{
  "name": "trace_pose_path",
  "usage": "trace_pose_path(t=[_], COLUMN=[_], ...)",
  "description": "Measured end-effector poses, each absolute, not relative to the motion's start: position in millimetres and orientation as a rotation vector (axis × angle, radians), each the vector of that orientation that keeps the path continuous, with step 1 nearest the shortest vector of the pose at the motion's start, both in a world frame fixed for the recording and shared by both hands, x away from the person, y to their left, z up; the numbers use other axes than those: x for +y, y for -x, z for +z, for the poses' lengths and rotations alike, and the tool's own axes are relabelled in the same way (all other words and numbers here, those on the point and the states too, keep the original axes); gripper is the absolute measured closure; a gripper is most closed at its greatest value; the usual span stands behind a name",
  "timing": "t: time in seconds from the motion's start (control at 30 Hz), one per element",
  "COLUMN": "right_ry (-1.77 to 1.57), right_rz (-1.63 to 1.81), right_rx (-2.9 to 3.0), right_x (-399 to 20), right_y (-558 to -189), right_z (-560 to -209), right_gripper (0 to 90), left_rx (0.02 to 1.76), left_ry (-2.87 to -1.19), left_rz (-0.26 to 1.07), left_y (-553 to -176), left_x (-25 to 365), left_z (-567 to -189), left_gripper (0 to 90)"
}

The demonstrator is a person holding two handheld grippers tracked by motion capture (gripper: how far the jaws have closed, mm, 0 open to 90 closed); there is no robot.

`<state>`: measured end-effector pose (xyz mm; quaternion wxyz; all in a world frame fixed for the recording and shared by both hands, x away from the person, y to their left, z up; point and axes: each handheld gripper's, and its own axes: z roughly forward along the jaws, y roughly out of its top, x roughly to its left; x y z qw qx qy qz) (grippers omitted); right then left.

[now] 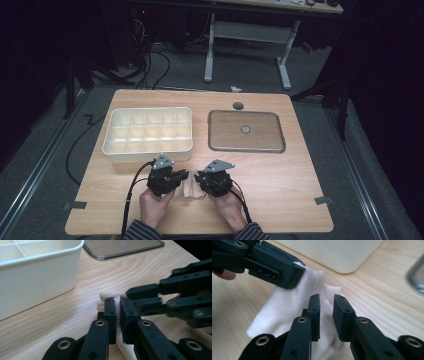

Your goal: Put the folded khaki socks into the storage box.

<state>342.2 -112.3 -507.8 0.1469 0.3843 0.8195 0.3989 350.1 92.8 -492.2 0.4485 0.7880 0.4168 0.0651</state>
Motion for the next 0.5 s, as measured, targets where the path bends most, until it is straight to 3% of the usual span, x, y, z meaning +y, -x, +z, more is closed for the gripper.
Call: trace_pose_path(t=[0.27,0.5], right_ry=[-1.190,-1.205], right_rz=[1.140,1.084], right_rx=[2.321,2.338], right_x=[-125.8,-120.3], right_y=[-337.8,-340.9], right_z=[-514.3,-523.9], right_gripper=[65.6,65.4], left_rx=[1.023,1.008], left_ry=[-1.945,-1.940], left_rz=[0.152,0.151], left_y=[-348.5,-347.4], left_x=[88.3,85.5], left_z=[-492.0,-488.6], left_gripper=[85.0,84.9])
